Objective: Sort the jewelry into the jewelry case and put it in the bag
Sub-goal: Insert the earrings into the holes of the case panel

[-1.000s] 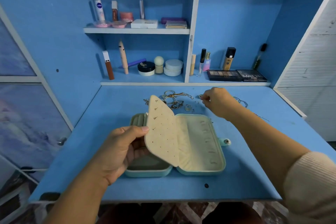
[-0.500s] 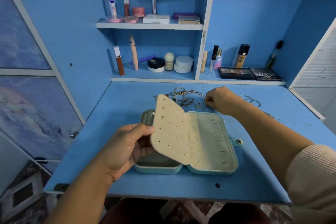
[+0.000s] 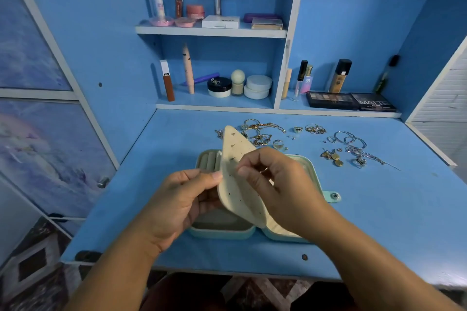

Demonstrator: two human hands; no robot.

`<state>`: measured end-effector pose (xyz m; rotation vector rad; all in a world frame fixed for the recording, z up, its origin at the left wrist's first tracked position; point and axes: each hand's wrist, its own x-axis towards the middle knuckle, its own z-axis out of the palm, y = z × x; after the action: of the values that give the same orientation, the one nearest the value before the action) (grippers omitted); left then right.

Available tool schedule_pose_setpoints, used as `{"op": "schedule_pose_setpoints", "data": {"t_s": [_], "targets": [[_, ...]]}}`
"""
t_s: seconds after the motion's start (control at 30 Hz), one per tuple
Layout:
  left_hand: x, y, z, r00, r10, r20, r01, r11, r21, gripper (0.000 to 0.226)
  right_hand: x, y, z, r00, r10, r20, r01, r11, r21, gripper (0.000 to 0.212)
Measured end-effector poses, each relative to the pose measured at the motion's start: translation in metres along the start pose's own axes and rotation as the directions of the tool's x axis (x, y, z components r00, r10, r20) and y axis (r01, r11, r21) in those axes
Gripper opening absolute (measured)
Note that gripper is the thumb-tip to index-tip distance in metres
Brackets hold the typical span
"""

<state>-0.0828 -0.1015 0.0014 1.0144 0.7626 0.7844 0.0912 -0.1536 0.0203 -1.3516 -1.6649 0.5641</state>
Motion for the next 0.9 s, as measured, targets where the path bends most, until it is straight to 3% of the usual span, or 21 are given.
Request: {"op": "schedule_pose_setpoints", "data": {"t_s": [0.1, 0.27, 0.4, 0.63, 0.9], "targets": [[-0.001, -0.004, 0.004, 0.998, 0.052, -0.030, -0.052, 0.999, 0.014, 0.027, -0.003, 0.005, 0.009, 0.998, 0.026, -0.057, -0.023, 0.998, 0.063, 0.017], [-0.007, -0.013, 0.012, 0.940, 0.302, -0.156, -0.245, 0.920, 0.306, 0.041, -0.006, 0.010, 0.014, 0.990, 0.076, -0.120, -0.064, 0.993, 0.104, 0.011], [-0.018, -0.014, 0.026, 0.891, 0.445, -0.089, -0.384, 0.845, 0.372, 0.036, -0.008, 0.010, 0.011, 0.986, 0.078, -0.150, -0.060, 0.991, 0.122, 0.011], [-0.020, -0.017, 0.033, 0.863, 0.503, -0.051, -0.451, 0.811, 0.373, 0.033, -0.013, 0.014, 0.012, 0.978, 0.104, -0.180, -0.045, 0.951, 0.307, 0.010], [-0.019, -0.017, 0.033, 0.853, 0.521, -0.039, -0.461, 0.785, 0.414, 0.032, -0.014, 0.018, 0.014, 0.976, 0.096, -0.196, -0.028, 0.946, 0.324, 0.010]]}}
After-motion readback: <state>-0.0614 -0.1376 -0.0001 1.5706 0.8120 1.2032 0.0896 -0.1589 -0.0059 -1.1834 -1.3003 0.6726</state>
